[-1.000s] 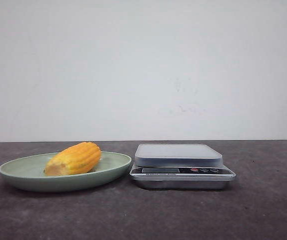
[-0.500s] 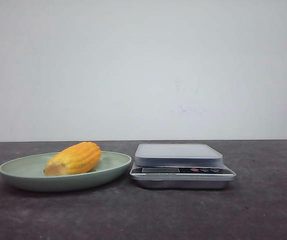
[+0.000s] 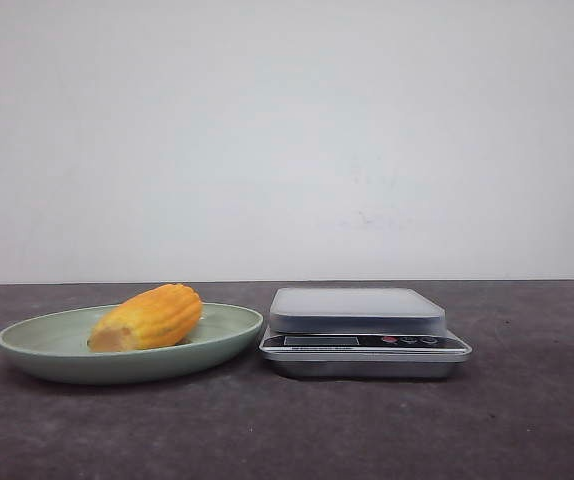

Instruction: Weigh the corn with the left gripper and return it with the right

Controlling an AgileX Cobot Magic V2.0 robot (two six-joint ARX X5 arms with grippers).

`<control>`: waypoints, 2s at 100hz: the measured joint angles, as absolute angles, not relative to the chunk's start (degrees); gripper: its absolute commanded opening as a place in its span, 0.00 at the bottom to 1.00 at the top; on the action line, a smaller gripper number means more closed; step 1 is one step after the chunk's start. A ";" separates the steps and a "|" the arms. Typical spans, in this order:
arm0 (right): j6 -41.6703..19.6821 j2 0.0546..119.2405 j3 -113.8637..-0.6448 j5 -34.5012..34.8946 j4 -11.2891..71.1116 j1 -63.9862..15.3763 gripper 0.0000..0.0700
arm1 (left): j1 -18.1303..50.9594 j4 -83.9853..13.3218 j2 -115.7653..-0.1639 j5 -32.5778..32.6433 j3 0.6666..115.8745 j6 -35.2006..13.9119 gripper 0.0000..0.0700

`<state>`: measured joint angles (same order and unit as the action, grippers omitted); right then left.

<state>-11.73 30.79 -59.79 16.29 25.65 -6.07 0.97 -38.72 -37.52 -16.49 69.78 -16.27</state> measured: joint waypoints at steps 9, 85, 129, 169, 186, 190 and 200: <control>-10.22 33.34 -63.13 16.51 25.63 -6.07 0.00 | 0.97 -38.22 -41.36 -16.86 76.51 -15.05 0.06; -8.82 34.09 -63.22 17.93 28.10 -6.07 1.00 | 5.41 -53.15 -51.48 -20.93 78.70 -14.72 1.00; -8.78 37.06 -63.22 17.93 34.63 -6.07 1.00 | 21.28 -53.67 -78.11 -14.00 78.70 -13.89 1.00; -7.44 37.06 -63.22 17.85 40.84 -6.07 1.00 | 24.71 -48.95 -98.19 -11.97 78.70 -14.24 1.00; -6.98 37.06 -63.22 17.82 41.76 -6.07 1.00 | 26.11 -49.93 -103.85 -11.94 78.70 -14.92 0.88; -6.63 37.06 -63.22 17.78 41.78 -6.07 1.00 | 26.41 -50.52 -104.53 -11.94 78.70 -15.05 0.69; -6.02 37.06 -63.22 17.56 41.76 -6.07 1.00 | 27.00 -52.27 -105.91 -11.94 78.70 -14.94 0.00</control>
